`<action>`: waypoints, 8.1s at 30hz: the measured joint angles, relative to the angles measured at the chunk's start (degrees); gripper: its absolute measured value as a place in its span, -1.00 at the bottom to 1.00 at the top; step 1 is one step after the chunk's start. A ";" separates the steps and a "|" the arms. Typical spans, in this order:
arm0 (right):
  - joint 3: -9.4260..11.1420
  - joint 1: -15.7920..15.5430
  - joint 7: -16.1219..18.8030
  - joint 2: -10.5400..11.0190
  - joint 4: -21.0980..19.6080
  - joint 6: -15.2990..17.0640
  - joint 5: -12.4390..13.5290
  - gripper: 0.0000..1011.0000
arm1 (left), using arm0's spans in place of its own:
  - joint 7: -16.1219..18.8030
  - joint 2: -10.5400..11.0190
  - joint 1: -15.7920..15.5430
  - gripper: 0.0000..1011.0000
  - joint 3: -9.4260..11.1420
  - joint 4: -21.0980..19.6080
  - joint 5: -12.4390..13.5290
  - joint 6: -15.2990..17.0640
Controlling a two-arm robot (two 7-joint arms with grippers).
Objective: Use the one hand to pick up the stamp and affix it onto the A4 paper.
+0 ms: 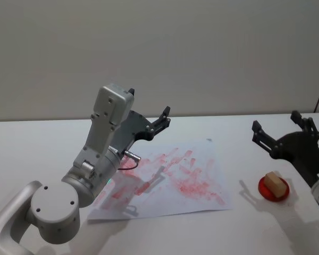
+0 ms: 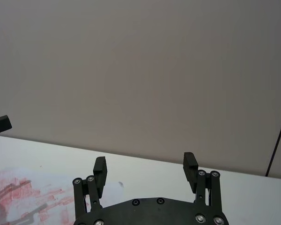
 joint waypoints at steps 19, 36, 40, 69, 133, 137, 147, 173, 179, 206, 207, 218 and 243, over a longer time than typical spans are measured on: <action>0.50 -9.50 -10.57 2.11 -7.60 6.90 3.30 0.98 | 0.00 0.00 0.00 0.98 0.00 0.00 0.00 0.00; 1.82 -7.70 -7.66 2.74 -5.81 15.48 5.48 0.98 | 0.00 0.00 0.00 0.98 0.00 0.00 0.00 0.00; 1.82 -6.28 -6.06 2.37 -4.44 17.75 5.51 0.98 | 0.00 0.00 0.00 0.98 0.00 0.00 0.00 0.00; 0.79 -2.00 -1.74 0.33 0.47 26.78 3.49 0.98 | 0.00 0.00 0.00 0.98 0.00 0.00 0.00 0.00; -1.86 6.83 14.66 -1.96 5.18 20.13 -6.52 -0.57 | 0.00 0.00 0.00 0.98 0.00 0.00 0.00 0.00; -2.45 8.74 18.12 -2.81 6.85 19.18 -7.25 -0.58 | 0.00 0.00 0.00 0.98 0.00 0.00 0.00 0.00; -3.94 14.12 26.81 -5.54 12.90 18.85 -7.86 -0.57 | 0.00 0.00 0.00 0.98 0.00 0.00 0.00 0.00; -7.25 24.85 40.38 -10.84 30.39 28.47 -9.87 -0.57 | 0.00 0.00 0.00 0.98 0.00 0.00 0.00 0.00; -7.66 25.94 41.63 -11.25 32.42 29.46 -10.51 -0.57 | 0.00 0.00 0.00 0.98 0.00 0.00 0.00 0.00; -8.04 26.44 38.03 -9.73 28.13 24.65 -15.27 -0.57 | 0.00 0.00 0.00 0.98 0.00 0.00 0.00 0.00; -7.96 26.27 37.48 -9.57 27.62 24.47 -15.27 -0.57 | 0.00 0.00 0.00 0.98 0.00 0.00 0.00 0.00; -6.17 21.14 29.47 -6.16 18.63 24.31 -12.31 -0.57 | 0.00 0.00 0.00 0.98 0.00 0.00 0.00 0.00; 0.01 3.48 8.86 3.99 1.10 28.12 0.52 -0.57 | 0.00 0.00 0.00 0.98 0.00 0.00 0.00 0.00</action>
